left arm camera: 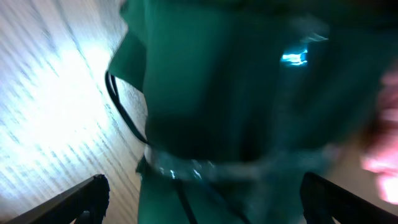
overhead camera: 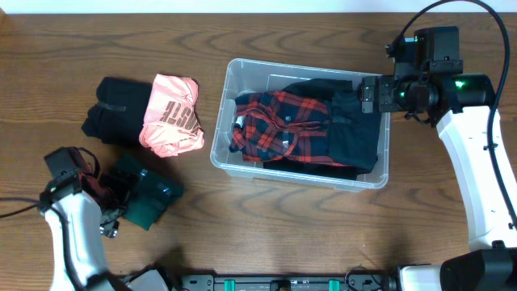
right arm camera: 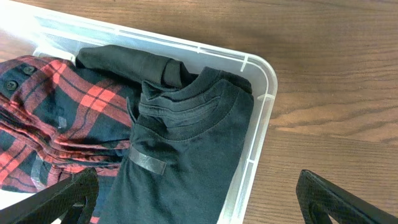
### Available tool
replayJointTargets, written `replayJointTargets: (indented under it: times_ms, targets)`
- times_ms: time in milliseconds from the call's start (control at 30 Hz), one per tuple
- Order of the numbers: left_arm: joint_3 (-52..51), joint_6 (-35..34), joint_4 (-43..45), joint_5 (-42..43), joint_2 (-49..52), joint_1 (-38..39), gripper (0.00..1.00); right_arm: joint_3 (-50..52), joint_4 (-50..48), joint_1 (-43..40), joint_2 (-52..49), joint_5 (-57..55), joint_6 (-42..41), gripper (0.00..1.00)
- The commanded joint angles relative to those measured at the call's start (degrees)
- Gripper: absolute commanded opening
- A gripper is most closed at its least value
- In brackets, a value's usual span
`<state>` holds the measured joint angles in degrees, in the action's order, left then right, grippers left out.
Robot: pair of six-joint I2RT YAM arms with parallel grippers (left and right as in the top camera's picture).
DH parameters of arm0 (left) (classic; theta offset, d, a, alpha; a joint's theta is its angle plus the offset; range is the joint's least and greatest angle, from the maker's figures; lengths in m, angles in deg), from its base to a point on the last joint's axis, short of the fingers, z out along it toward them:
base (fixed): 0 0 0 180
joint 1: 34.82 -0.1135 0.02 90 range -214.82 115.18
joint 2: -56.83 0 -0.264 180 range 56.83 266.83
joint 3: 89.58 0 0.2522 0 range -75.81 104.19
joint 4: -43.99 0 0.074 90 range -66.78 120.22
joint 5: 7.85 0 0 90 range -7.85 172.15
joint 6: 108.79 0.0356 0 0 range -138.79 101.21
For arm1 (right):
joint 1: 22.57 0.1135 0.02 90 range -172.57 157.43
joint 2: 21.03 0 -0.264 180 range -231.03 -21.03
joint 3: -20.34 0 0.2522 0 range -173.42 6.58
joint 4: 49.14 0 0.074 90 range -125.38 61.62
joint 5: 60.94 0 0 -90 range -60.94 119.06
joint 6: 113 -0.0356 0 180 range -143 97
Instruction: Pack container
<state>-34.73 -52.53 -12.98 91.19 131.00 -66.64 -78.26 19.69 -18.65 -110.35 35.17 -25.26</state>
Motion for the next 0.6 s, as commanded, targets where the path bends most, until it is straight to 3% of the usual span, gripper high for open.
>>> replayJointTargets:
  times_ms: [0, 133, 233, 300, 333, 367, 567]
  targets:
    - [-1.6, -0.6, 2.4, 2.1, 5.9, -0.4, 0.98, 0.2, 0.1, -0.4, -0.5, -0.3, 1.1, 0.99]
    - [-1.7, 2.3, 7.6, 8.8, 11.7, -0.4, 0.98, 0.2, 0.2, -0.4, -0.5, -0.3, 1.1, 0.99]
    - [-1.6, 4.7, 9.6, 10.9, 12.1, -0.3, 0.84, 0.2, 0.6, -0.4, -0.5, -0.3, 1.1, 0.99]
    - [-1.0, 7.4, 9.7, 11.6, 11.2, -0.4, 0.58, 0.2, 0.8, -0.4, -0.5, -0.3, 1.1, 0.99]
    - [-0.5, 8.7, 9.5, 12.0, 10.3, -0.4, 0.34, 0.2, 0.9, -0.4, -0.5, -0.3, 1.1, 0.99]
    - [-0.1, 9.4, 9.4, 12.7, 9.3, -0.4, 0.27, 0.2, 0.9, -0.4, -0.5, -0.3, 1.1, 0.97]
    - [3.5, 10.9, 8.0, 19.1, -3.1, -0.4, 0.20, 0.2, 0.8, -0.8, -0.3, -0.4, 0.8, 0.98]
